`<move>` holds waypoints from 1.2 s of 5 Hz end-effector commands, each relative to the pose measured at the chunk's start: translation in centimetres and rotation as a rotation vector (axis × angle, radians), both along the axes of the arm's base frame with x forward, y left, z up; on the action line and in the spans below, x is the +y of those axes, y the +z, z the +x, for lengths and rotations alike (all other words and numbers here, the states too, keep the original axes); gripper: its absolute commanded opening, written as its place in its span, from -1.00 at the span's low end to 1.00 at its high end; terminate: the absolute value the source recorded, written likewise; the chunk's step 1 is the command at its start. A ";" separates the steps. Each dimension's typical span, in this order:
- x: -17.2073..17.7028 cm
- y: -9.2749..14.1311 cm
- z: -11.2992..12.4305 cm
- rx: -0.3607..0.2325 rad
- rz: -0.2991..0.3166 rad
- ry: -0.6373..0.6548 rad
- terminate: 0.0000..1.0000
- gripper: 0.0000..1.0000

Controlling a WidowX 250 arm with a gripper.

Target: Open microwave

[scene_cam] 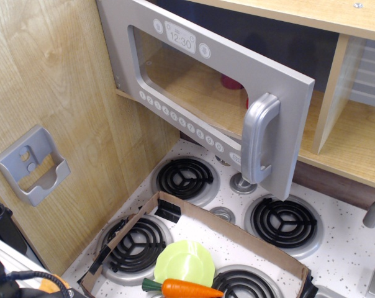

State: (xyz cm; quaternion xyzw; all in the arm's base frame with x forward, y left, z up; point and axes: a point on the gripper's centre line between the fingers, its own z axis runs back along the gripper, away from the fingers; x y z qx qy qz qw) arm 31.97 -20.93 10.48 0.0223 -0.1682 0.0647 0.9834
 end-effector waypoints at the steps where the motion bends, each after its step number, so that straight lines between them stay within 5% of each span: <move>1: 3.3 1.3 2.3 -0.059 0.043 -0.166 -1.00 1.00; 3: 8.8 1.2 2.6 -0.016 0.077 -0.226 -1.00 1.00; 6: 17.1 -2.1 -2.5 0.071 0.024 -0.136 -1.00 1.00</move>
